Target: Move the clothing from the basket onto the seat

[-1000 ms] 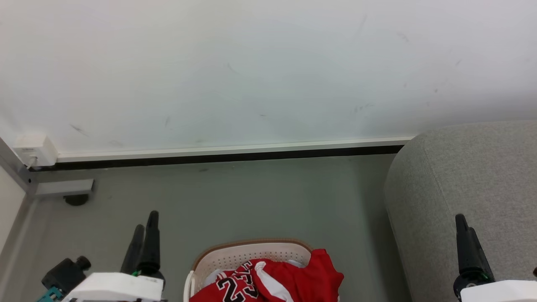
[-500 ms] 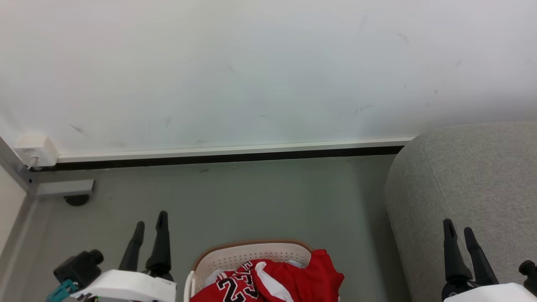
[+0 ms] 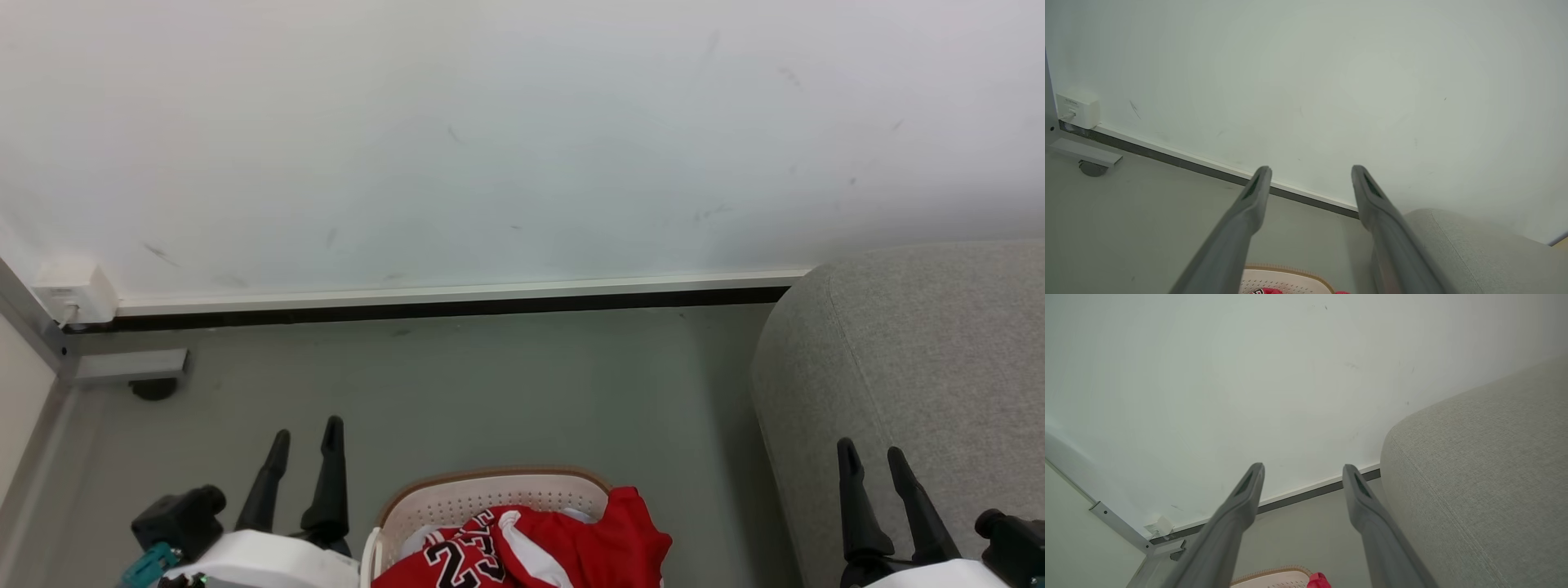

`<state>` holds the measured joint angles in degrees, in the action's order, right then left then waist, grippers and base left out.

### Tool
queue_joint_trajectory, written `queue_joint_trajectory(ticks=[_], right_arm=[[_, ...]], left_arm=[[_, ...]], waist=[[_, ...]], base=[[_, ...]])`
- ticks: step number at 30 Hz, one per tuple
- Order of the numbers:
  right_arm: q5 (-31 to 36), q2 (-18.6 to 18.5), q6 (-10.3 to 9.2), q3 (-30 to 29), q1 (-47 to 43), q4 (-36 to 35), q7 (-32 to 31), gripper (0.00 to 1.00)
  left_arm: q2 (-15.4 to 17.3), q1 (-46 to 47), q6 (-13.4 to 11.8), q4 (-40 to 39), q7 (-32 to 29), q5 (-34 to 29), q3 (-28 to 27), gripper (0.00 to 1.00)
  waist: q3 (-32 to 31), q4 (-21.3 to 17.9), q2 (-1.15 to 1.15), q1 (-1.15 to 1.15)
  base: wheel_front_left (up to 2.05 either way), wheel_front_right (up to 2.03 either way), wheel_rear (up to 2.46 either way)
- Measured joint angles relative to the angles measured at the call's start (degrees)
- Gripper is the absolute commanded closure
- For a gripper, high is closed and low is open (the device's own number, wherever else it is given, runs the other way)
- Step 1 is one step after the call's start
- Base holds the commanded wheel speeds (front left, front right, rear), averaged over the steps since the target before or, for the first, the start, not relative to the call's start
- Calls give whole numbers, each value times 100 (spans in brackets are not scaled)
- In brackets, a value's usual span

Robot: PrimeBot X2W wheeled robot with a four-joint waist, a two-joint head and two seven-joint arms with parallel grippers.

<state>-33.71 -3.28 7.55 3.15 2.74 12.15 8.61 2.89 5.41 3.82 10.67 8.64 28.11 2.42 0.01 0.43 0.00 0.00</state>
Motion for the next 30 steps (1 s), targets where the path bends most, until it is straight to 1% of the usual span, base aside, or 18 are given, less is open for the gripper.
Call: queue_joint_trajectory(ticks=[16,30], right_arm=[[890,9,0,115,0,43,208,0],[1410,12,0,189,-4,-13,391,0]], left_arm=[[5,23,-32,42,219,-888,31,0],[0,47,25,81,374,-1480,40,0]], waist=[[-9,33,0,0],[-11,58,0,0]], base=[[0,0,0],[0,0,0]])
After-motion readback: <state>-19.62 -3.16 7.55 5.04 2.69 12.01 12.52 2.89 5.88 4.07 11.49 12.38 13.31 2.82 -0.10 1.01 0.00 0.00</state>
